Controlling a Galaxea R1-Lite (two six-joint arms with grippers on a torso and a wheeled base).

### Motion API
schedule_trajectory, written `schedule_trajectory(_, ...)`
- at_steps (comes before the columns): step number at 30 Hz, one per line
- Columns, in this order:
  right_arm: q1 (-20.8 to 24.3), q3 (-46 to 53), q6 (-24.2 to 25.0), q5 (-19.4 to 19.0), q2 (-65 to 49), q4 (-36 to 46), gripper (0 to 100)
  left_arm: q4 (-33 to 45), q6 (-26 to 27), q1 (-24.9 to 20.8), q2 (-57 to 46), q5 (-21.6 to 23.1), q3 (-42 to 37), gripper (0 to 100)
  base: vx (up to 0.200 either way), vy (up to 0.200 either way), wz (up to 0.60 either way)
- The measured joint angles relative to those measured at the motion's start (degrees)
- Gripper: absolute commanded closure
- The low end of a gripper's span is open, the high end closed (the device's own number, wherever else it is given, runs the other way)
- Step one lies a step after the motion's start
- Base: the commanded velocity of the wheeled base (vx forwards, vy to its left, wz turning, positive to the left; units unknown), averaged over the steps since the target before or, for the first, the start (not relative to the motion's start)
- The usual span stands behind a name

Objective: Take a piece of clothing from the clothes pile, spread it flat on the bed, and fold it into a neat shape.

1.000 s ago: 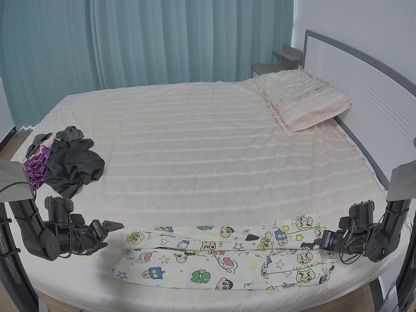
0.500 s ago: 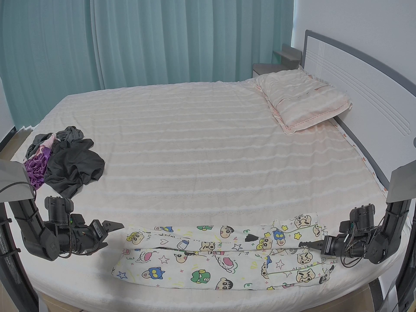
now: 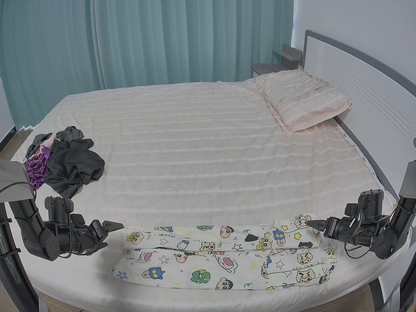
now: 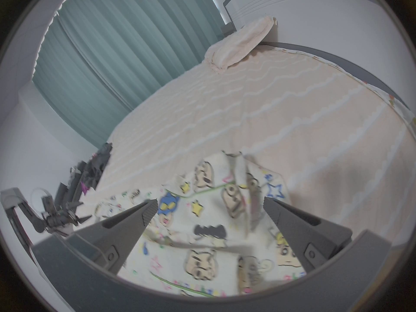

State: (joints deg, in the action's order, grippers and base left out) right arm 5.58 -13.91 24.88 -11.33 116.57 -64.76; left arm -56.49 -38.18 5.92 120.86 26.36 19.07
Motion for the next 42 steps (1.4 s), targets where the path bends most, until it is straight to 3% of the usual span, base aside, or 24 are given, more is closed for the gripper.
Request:
schedule_trajectory(5, 4.89, -4.39, 9.55, 0.38, -0.09, -0.20, 0, 0.00, -0.02, -0.02, 0.00, 0.00, 0.02, 0, 0.000, 0.000, 0.00)
schedule_trajectory(10, 7.67, -9.74, 12.70, 0.84, 4.08, -0.82, 0, -0.51, -0.02, -0.15, 0.01, -0.04, 0.06, 0, 0.000, 0.000, 0.00)
schedule_trajectory(17, 8.77, -13.04, 13.28, 1.94, 11.36, -3.10, 0, -2.05, 0.00, -0.28, 0.28, -0.28, -0.09, 0, 0.000, 0.000, 0.00)
schedule_trajectory(22, 8.34, -13.59, 13.32, 5.56, 14.19, -3.39, 0, -2.16, 0.04, -0.39, 0.41, -0.33, -0.16, 0, 0.000, 0.000, 0.00)
schedule_trajectory(33, 6.51, -13.10, 14.03, 5.94, 15.30, -4.16, 0, -3.10, 0.22, -0.44, 0.56, -0.17, -0.77, 0, 0.000, 0.000, 0.00)
schedule_trajectory(42, 6.02, -9.00, 17.04, 5.52, 9.45, -4.60, 0, -3.12, 2.96, -1.07, 0.56, 0.09, -1.62, 0, 0.000, 0.000, 0.00)
